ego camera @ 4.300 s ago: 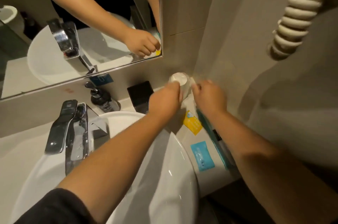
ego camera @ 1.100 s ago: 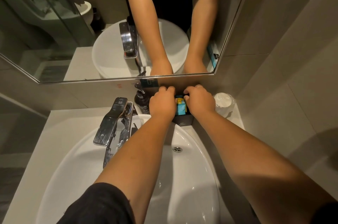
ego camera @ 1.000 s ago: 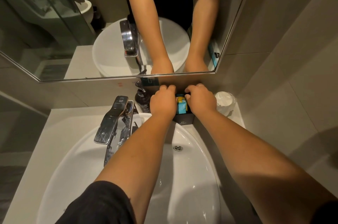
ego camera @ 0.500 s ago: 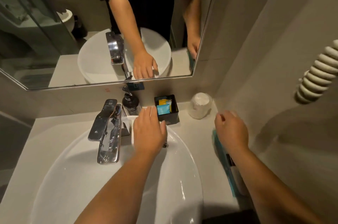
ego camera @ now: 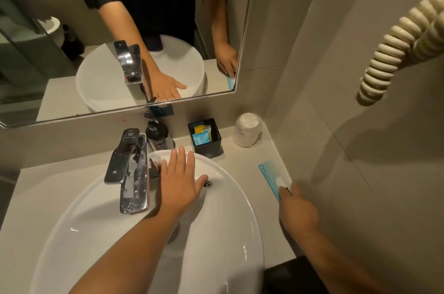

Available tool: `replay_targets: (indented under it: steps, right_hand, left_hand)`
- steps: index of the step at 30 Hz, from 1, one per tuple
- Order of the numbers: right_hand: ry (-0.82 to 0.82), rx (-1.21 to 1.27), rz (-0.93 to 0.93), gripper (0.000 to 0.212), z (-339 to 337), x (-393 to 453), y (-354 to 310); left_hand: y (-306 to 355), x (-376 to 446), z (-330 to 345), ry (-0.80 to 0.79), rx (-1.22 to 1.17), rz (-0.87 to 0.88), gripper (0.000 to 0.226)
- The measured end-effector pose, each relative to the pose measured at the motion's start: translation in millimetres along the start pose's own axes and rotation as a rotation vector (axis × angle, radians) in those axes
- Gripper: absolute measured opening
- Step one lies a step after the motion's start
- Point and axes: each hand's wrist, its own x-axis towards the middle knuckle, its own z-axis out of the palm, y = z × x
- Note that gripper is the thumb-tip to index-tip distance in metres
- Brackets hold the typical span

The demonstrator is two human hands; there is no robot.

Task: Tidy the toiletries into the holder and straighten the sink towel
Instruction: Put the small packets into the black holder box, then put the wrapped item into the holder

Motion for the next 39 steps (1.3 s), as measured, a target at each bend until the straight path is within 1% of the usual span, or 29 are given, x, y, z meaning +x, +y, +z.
replay_targets:
  steps: [2, 6, 10, 12, 16, 21, 23, 24, 25, 27, 29, 31, 33, 35, 37, 39]
  right_hand:
    - [-0.004, 0.022, -0.027, 0.052, 1.2, -2.9, 3.0]
    - [0.051, 0.076, -0.036, 0.051, -1.3, -10.5, 6.1]
    - [0.084, 0.125, 0.038, 0.045, -1.9, -13.5, 8.6]
    - [0.072, 0.117, 0.061, 0.041, -0.9, -12.3, 9.3]
    - [0.045, 0.184, 0.118, 0.032, -2.2, -8.9, 7.7]
    - [0.077, 0.071, 0.086, 0.032, -3.4, -10.0, 11.4]
    - [0.086, 0.103, 0.075, 0.027, -6.0, -12.6, 12.1]
    - [0.098, 0.169, 0.078, 0.022, -10.4, -14.1, 11.5]
    - [0.119, 0.286, 0.092, 0.02, -16.7, -15.1, 11.3]
    - [0.136, 0.601, 0.144, 0.025, -40.7, -17.3, 11.0]
    - [0.116, 0.886, 0.141, 0.024, -80.4, -19.6, 5.5]
    - [0.084, 1.121, 0.066, 0.015, -123.8, -17.9, -10.1]
    - [0.094, 1.302, -0.059, 0.011, -157.8, -3.3, -35.5]
    - [0.135, 1.367, -0.199, 0.015, -178.9, 22.0, -68.4]
    - [0.148, 1.353, -0.318, 0.017, -189.9, 48.6, -103.2]
    - [0.118, 1.315, -0.41, 0.019, -193.2, 68.3, -131.7]
  left_hand:
    - [0.4, -0.1, -0.6, 0.002, 0.007, 0.0, 0.083]
    - [-1.0, -0.2, -1.1, 0.004, -0.007, 0.001, 0.082]
    - [-1.5, -0.3, -1.1, -0.015, -0.009, 0.001, 0.081]
    - [-1.3, 0.3, -0.9, -0.023, -0.012, 0.001, 0.08]
    - [-2.5, 0.3, 1.3, -0.023, -0.007, 0.001, 0.082]
    - [-2.0, 2.0, 4.5, -0.026, 0.004, -0.016, 0.079]
    - [-1.7, 1.2, 2.7, -0.023, 0.006, -0.017, 0.078]
    - [-1.6, 1.4, 2.5, -0.031, 0.015, -0.004, 0.078]
    - [-1.4, 1.3, 0.7, -0.049, 0.025, -0.004, 0.078]
    - [-1.2, 1.8, -0.8, -0.041, 0.032, -0.018, 0.078]
    - [-0.9, 1.9, -0.2, -0.06, 0.038, -0.029, 0.078]
    - [-1.9, 3.1, 2.3, -0.052, 0.02, -0.027, 0.078]
    - [-1.6, 2.0, 1.3, -0.074, 0.0, -0.027, 0.079]
    - [-1.1, 0.2, -3.3, -0.095, -0.003, -0.017, 0.077]
    - [-1.0, 1.8, -7.3, -0.113, -0.038, -0.015, 0.071]
    - [1.1, 2.5, -17.7, -0.064, -0.175, -0.047, 0.055]
